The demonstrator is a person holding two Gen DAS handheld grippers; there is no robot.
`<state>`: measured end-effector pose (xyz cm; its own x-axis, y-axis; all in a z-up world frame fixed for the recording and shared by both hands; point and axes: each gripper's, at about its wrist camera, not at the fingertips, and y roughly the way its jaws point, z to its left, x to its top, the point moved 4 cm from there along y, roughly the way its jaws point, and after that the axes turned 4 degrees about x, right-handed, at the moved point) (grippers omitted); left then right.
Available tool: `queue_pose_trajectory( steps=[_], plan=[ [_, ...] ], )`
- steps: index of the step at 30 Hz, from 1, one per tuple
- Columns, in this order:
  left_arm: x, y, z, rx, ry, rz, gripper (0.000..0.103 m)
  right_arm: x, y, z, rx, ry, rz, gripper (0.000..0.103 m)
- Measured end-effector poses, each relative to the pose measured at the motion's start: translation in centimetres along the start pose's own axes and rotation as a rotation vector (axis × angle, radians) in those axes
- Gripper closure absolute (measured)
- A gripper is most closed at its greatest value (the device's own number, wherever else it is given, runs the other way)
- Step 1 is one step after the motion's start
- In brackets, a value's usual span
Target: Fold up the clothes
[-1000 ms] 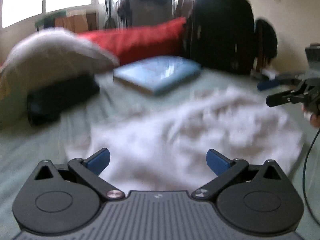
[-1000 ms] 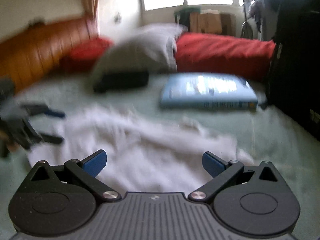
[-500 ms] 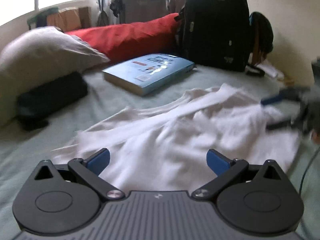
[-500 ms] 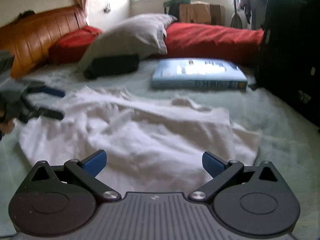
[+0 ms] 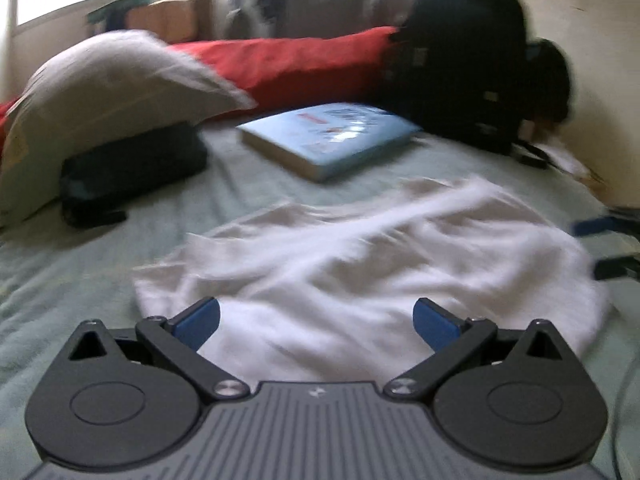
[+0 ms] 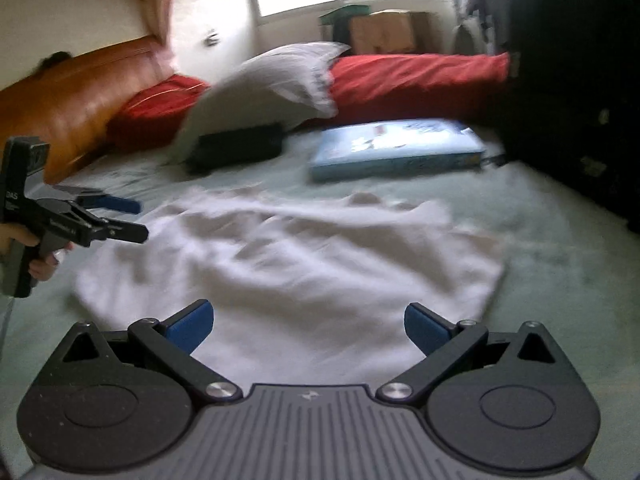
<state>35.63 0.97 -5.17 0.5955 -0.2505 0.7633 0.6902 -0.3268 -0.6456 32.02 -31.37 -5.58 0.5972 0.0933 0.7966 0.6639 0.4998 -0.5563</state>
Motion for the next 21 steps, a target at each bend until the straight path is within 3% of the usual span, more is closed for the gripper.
queue_pose_trajectory(
  steps=[2,5,7,9,15,18,21],
  plan=[
    [-1.9,-0.8,-0.7,-0.009,0.036,0.016,0.001,-1.8,0.2,0.7,0.001,-0.019,0.04,0.0],
    [-5.0,-0.8,0.7,0.034,-0.006,0.102,0.001,-4.7,-0.5,-0.3,-0.033,0.016,0.076,0.0],
    [-5.6,-2.1,1.3,0.03,-0.021,0.082,0.001,-4.8,-1.9,-0.2,-0.031,0.023,0.061,0.0],
    [-5.0,-3.1,1.1,0.076,-0.011,0.09,0.001,-4.3,-3.0,0.2,-0.049,0.031,0.066,0.0],
    [-0.4,-2.9,-0.8,-0.046,-0.012,-0.029,0.001,0.0,-1.7,2.6,0.013,-0.06,0.006,0.0],
    [2.2,0.1,-1.2,-0.148,-0.09,-0.022,0.001,2.4,1.0,3.4,0.051,-0.095,-0.003,0.0],
    [3.7,4.0,-0.8,-0.202,-0.162,0.011,0.001,3.3,3.7,2.1,0.049,-0.039,0.018,0.0]
  ],
)
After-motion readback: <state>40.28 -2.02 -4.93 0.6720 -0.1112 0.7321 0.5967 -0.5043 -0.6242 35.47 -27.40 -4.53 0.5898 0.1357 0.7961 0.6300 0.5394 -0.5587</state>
